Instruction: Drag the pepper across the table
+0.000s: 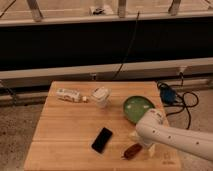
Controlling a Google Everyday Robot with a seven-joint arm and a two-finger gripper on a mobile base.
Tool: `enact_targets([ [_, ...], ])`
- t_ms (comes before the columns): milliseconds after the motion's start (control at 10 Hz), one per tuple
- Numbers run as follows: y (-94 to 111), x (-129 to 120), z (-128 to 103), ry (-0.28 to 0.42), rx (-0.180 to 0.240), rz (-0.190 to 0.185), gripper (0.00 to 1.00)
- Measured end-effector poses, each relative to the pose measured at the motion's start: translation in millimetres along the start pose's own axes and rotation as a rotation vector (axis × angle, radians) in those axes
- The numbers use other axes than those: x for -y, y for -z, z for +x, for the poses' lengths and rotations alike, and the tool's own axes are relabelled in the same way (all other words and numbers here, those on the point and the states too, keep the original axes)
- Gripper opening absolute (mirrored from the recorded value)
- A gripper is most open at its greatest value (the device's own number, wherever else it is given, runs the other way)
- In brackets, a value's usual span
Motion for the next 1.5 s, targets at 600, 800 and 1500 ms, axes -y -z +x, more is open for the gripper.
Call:
enact_targets([
  [600,7.4,-2.2,-2.1,-0.001,0.006,-0.001,0.01],
  [800,7.9,0.2,-7.1,0.008,0.012,-0.001,0.00],
  [1500,16.5,25.9,-17.6,0.050,-0.003,0.058,0.00],
])
